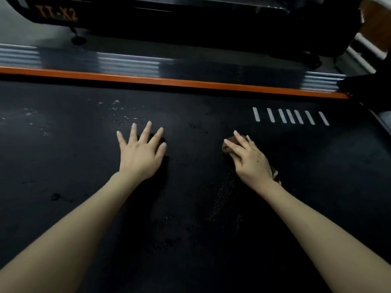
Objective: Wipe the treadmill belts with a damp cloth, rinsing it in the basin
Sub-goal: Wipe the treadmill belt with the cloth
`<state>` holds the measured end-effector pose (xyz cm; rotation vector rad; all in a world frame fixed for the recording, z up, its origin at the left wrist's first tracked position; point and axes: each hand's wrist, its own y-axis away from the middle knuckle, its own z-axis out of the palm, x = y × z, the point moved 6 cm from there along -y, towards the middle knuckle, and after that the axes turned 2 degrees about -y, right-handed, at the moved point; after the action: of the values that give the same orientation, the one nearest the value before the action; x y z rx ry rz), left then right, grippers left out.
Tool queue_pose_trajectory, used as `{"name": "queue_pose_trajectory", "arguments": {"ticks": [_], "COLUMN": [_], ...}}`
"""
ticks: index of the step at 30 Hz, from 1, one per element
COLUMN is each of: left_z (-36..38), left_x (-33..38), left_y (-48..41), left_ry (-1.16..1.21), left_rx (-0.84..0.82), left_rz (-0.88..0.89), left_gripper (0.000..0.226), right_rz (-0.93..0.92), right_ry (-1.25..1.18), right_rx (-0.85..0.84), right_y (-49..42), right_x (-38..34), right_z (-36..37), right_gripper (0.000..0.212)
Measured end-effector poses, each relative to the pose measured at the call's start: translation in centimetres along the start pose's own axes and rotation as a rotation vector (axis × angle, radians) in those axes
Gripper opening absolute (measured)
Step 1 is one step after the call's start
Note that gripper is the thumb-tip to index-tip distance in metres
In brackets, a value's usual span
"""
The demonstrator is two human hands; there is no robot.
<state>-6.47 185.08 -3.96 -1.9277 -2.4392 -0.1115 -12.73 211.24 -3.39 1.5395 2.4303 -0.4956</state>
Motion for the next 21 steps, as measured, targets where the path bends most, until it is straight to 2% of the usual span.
{"name": "queue_pose_trajectory", "arguments": {"ticks": [3,7,9,11,14,17,18,19,21], "left_z": [1.6,1.7,1.6,1.7,1.9,1.8,1.8,1.9,2.0], "left_x": [0.0,0.0,0.1,0.1,-0.1,-0.2,-0.1,-0.2,-0.2], "left_y": [-0.4,-0.6,-0.6,-0.6,-0.6,-0.5,-0.4,-0.5,-0.5], "left_ry": [0.008,0.018,0.022,0.020,0.000,0.001,0.002,0.002,-0.001], "left_rx": [-0.001,0.046,0.058,0.061,0.064,0.084,0.082,0.076,0.052], "left_rz": [-0.007,-0.001,0.004,0.000,-0.007,-0.001,-0.001,-0.006,-0.015], "left_gripper": [0.054,0.054,0.053,0.053,0.054,0.063,0.065,0.063,0.056], "right_rz": [0.047,0.213,0.200,0.010,-0.412,-0.643,-0.640,-0.554,-0.206], "right_ry": [0.004,0.006,-0.006,-0.025,-0.070,-0.061,-0.028,-0.012,-0.016], "right_rx": [0.022,0.083,0.090,0.040,-0.110,-0.199,-0.169,-0.132,-0.042], "right_y": [-3.6,-7.9,-8.0,-6.3,-0.3,2.3,1.2,-0.8,-6.1], "right_x": [0.8,0.4,-0.9,-4.3,-10.2,-9.8,-8.5,-6.8,-3.2], "right_z": [0.4,1.0,1.5,2.7,4.7,4.0,3.5,3.2,2.4], "right_gripper": [0.041,0.039,0.039,0.039,0.050,0.055,0.054,0.051,0.045]}}
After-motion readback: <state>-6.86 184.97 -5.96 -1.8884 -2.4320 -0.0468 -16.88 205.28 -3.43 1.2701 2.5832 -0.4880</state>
